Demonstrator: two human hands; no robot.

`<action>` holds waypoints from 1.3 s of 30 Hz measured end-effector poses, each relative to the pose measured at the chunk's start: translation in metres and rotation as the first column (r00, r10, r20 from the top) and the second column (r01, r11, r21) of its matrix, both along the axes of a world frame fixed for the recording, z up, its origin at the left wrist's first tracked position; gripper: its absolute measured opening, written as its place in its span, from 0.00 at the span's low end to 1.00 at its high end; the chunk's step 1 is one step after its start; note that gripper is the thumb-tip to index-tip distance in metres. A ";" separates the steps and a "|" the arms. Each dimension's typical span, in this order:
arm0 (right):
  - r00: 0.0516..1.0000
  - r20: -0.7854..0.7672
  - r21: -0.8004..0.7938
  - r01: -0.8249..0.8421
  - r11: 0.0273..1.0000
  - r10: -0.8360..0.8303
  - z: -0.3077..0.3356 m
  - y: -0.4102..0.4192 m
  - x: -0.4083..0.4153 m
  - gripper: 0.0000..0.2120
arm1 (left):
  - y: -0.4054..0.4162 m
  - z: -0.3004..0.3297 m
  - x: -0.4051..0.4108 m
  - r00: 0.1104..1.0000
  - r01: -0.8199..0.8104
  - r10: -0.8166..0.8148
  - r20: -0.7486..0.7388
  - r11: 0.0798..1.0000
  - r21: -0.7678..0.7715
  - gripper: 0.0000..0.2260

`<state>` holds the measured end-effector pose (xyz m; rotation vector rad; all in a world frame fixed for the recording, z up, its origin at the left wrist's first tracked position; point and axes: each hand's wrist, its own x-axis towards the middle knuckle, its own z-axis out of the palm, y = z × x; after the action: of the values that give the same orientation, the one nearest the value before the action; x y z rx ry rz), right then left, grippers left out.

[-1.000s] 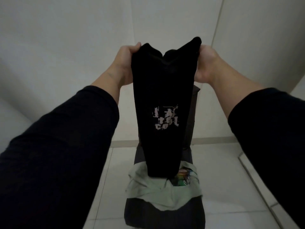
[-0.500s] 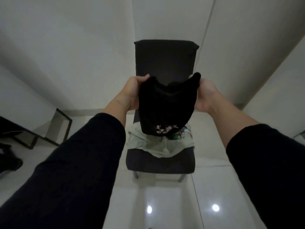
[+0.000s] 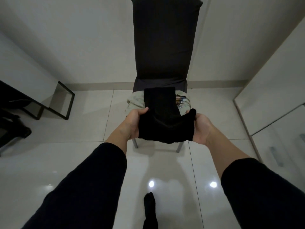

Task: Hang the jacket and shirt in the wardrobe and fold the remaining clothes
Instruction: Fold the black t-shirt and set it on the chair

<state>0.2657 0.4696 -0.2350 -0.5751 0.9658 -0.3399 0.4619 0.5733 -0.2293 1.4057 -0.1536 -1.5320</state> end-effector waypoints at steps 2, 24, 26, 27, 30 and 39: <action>0.999 -0.036 0.004 0.000 1.000 0.000 -0.007 -0.002 -0.002 0.33 | 0.000 -0.012 -0.001 1.000 -0.006 0.006 -0.005 0.999 0.033 0.15; 0.967 -0.226 -0.011 0.116 0.993 -0.115 -0.151 -0.257 0.152 0.19 | -0.247 -0.176 0.142 0.927 -0.180 0.181 0.328 0.983 -0.033 0.12; 0.963 -0.244 -0.014 0.112 0.994 -0.112 -0.172 -0.281 0.165 0.19 | -0.269 -0.197 0.154 0.902 -0.216 0.199 0.383 0.976 -0.001 0.12; 0.957 -0.267 -0.015 0.112 0.994 -0.112 -0.183 -0.291 0.172 0.19 | -0.278 -0.208 0.159 0.888 -0.242 0.215 0.407 0.970 0.014 0.12; 0.921 -0.366 -0.069 0.117 0.991 -0.134 -0.215 -0.317 0.187 0.17 | -0.299 -0.237 0.171 0.863 -0.298 0.247 0.441 0.953 0.049 0.11; 0.852 -0.495 -0.197 0.080 0.977 -0.169 -0.289 -0.346 0.197 0.11 | -0.315 -0.300 0.183 0.773 -0.514 0.403 0.489 0.850 0.112 0.11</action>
<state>0.4623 0.1236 -0.5236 -0.7818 1.5043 -0.3980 0.6445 0.2579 -0.5293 1.8204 0.1044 -0.8134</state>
